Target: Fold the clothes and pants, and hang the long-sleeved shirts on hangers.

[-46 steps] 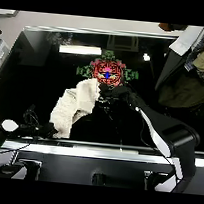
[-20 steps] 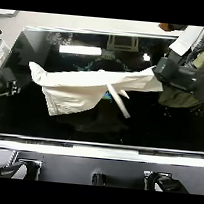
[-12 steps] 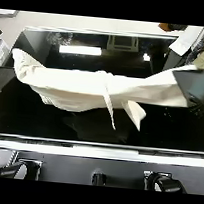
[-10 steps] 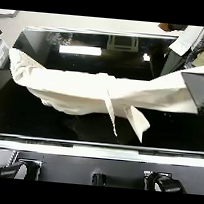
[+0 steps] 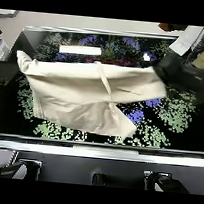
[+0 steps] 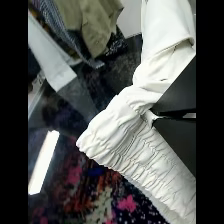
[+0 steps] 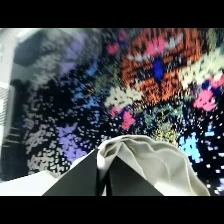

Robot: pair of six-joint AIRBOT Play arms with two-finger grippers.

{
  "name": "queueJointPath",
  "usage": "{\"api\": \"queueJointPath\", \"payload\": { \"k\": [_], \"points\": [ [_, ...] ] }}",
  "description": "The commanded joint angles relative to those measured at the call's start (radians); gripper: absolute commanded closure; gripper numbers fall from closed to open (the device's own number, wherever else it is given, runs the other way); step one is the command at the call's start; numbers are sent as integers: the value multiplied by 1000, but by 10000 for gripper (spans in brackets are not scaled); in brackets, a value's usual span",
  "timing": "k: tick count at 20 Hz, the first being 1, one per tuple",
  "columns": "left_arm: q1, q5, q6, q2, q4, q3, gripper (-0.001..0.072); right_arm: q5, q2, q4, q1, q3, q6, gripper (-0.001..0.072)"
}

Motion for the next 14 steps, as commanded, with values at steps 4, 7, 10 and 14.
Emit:
{"api": "queueJointPath", "payload": {
  "k": [4, 7, 10, 14],
  "points": [
    [-40, 143, 14, -360, 20, -63, 689, 315, -454, 223, 0, 0, -7, 690],
    [-110, 226, 14, -549, 19, -63, 689, 462, -577, 259, 26, 0, -7, 690],
    [-170, 329, 14, -687, -14, -62, 689, 639, -661, 259, 80, 0, -6, 690],
    [-184, 365, 14, -765, -74, -62, 619, 694, -705, 257, 100, 0, -3, 422]
  ]
}}
